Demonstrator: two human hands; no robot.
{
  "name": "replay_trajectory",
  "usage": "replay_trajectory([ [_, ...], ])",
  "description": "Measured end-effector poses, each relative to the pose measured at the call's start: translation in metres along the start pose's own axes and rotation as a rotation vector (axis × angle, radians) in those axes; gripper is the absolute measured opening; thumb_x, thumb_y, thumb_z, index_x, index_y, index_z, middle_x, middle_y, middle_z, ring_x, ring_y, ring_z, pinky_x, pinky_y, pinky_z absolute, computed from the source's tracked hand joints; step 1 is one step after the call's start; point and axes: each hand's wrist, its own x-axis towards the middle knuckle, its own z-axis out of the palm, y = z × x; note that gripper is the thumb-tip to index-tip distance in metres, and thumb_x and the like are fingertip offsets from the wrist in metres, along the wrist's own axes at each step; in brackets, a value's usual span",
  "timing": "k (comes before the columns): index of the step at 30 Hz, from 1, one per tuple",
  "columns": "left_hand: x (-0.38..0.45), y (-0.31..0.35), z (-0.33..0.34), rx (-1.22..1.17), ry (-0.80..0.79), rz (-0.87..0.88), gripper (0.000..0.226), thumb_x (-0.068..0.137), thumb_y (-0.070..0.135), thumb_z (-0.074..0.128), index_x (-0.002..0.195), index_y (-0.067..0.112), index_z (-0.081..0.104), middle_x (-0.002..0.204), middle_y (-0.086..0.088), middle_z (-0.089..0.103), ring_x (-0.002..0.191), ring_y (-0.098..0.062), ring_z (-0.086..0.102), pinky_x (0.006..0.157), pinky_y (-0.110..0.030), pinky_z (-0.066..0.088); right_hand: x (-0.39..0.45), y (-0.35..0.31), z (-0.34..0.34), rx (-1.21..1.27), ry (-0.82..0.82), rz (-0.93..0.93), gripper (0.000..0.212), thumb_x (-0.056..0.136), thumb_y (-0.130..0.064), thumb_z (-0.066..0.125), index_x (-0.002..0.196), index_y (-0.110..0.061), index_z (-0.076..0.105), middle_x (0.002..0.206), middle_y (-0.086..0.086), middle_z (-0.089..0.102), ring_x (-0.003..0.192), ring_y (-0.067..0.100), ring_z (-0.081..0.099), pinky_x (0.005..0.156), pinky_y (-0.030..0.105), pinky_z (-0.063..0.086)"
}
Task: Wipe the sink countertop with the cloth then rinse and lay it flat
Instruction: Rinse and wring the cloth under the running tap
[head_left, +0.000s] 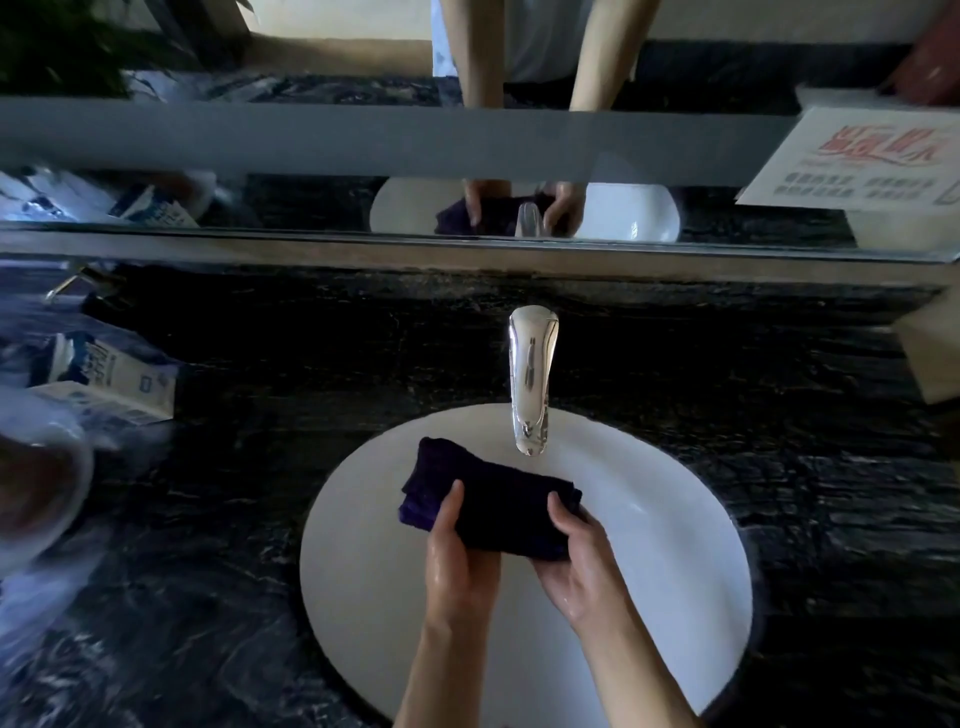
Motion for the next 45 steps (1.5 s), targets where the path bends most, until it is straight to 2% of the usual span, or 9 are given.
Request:
replay_trajectory([
  [9, 0.001, -0.001, -0.029, 0.111, -0.012, 0.195, 0.041, 0.088, 0.0, 0.064, 0.129, 0.003, 0.059, 0.12, -0.024, 0.067, 0.112, -0.037, 0.065, 0.094, -0.047, 0.055, -0.01, 0.014, -0.002, -0.05, 0.029, -0.158, 0.031, 0.1, -0.009, 0.054, 0.127, 0.002, 0.063, 0.122, 0.026, 0.071, 0.11, 0.038, 0.07, 0.079, 0.038, 0.062],
  [14, -0.008, 0.001, -0.029, 0.561, -0.258, 0.286, 0.064, 0.075, -0.009, 0.058, 0.131, 0.02, 0.064, 0.126, -0.007, 0.071, 0.121, -0.028, 0.064, 0.094, -0.032, 0.054, -0.011, 0.015, 0.006, -0.165, 0.034, -0.255, 0.026, 0.104, -0.014, 0.051, 0.119, 0.002, 0.064, 0.115, 0.024, 0.072, 0.104, 0.035, 0.069, 0.08, 0.035, 0.059],
  [17, -0.001, -0.015, -0.026, 1.059, -0.486, 0.375, 0.09, 0.078, -0.013, 0.052, 0.156, 0.026, 0.03, 0.164, 0.002, 0.029, 0.152, -0.009, 0.025, 0.118, -0.033, 0.036, -0.009, 0.016, 0.013, -0.302, -0.014, -0.276, 0.036, 0.1, -0.033, 0.06, 0.126, -0.008, 0.062, 0.12, 0.013, 0.073, 0.112, 0.026, 0.069, 0.091, 0.038, 0.056],
  [23, -0.003, -0.036, -0.019, 1.84, -0.661, 0.567, 0.109, 0.078, 0.008, 0.051, 0.157, 0.025, -0.021, 0.168, -0.013, -0.009, 0.151, -0.034, -0.027, 0.124, -0.055, -0.004, -0.009, 0.012, -0.002, -0.461, 0.014, -0.314, 0.063, 0.083, -0.041, 0.081, 0.136, -0.023, 0.052, 0.125, 0.002, 0.072, 0.115, 0.018, 0.07, 0.096, 0.041, 0.057],
  [28, -0.013, -0.003, -0.008, 1.221, -0.506, 0.45, 0.05, 0.085, 0.015, 0.057, 0.134, 0.025, 0.062, 0.148, 0.01, 0.049, 0.139, -0.021, 0.047, 0.112, -0.042, 0.044, -0.008, -0.007, -0.015, -0.574, -0.01, -0.398, 0.017, 0.097, -0.01, 0.065, 0.113, -0.014, 0.068, 0.107, 0.01, 0.076, 0.101, 0.022, 0.073, 0.09, 0.043, 0.057],
  [32, -0.012, 0.015, 0.001, 0.78, -0.005, 0.083, 0.017, 0.102, 0.017, 0.053, 0.109, 0.022, 0.068, 0.121, -0.013, 0.068, 0.102, -0.018, 0.068, 0.085, -0.04, 0.058, -0.009, -0.026, -0.018, -0.566, -0.155, -0.234, 0.022, 0.098, -0.003, 0.059, 0.115, -0.012, 0.07, 0.108, 0.012, 0.076, 0.099, 0.024, 0.071, 0.08, 0.031, 0.056],
  [37, -0.005, 0.017, 0.0, 0.518, -0.422, -0.77, 0.09, 0.086, 0.085, 0.033, 0.141, 0.018, 0.057, 0.141, -0.023, 0.058, 0.114, -0.041, 0.064, 0.084, -0.048, 0.059, -0.001, -0.042, -0.019, -0.521, -0.316, -0.141, 0.028, 0.079, -0.014, 0.07, 0.106, -0.009, 0.071, 0.109, 0.02, 0.07, 0.102, 0.031, 0.066, 0.087, 0.039, 0.055],
  [42, -0.004, 0.015, 0.007, 0.451, -0.569, -0.802, 0.098, 0.076, 0.076, 0.063, 0.147, 0.009, 0.049, 0.138, -0.025, 0.058, 0.113, -0.039, 0.065, 0.099, -0.038, 0.056, -0.001, -0.06, -0.003, -0.701, -0.434, -0.136, 0.079, 0.069, -0.049, 0.09, 0.108, 0.011, 0.057, 0.103, 0.022, 0.06, 0.099, 0.036, 0.057, 0.089, 0.048, 0.044],
  [45, -0.003, 0.014, 0.004, 0.442, -0.64, -0.783, 0.101, 0.075, 0.06, 0.077, 0.153, 0.009, 0.038, 0.141, -0.024, 0.053, 0.114, -0.035, 0.064, 0.12, -0.049, 0.032, -0.009, -0.068, 0.005, -0.829, -0.481, -0.156, 0.055, 0.072, -0.039, 0.089, 0.09, 0.003, 0.058, 0.087, 0.014, 0.062, 0.085, 0.028, 0.06, 0.078, 0.037, 0.05],
])
